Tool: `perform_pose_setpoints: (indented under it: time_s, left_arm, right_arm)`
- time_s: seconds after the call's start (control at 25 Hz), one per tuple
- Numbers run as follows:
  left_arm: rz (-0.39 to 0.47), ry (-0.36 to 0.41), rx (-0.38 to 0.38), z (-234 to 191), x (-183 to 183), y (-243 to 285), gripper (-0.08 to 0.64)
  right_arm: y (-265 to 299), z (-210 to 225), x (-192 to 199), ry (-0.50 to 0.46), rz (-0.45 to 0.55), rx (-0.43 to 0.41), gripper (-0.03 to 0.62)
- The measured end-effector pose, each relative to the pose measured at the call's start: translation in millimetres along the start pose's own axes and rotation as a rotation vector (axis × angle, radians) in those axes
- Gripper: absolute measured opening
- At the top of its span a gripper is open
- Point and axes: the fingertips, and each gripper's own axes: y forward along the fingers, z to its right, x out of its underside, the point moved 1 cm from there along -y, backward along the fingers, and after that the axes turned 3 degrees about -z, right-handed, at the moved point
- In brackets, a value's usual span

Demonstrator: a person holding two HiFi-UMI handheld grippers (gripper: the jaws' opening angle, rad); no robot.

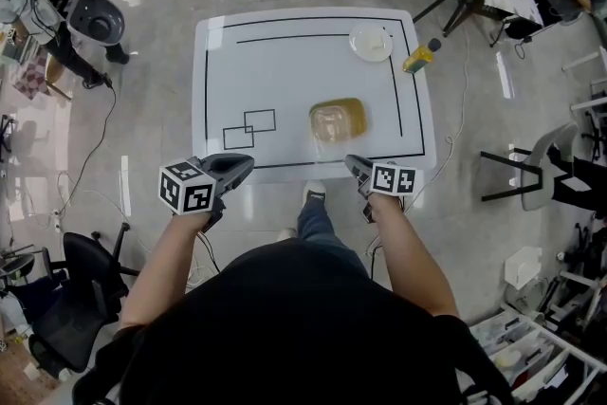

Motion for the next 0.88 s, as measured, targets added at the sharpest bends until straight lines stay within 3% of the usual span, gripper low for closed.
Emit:
perform_pose_setpoints:
  time_s: [0.88]
  left_arm:
    - [0.046, 0.036, -0.022, 44.8, 24.1, -34.0, 0.023]
  right_arm:
    - [-44.3, -34.4, 22.0, -0.044, 0.044, -0.05, 0.043]
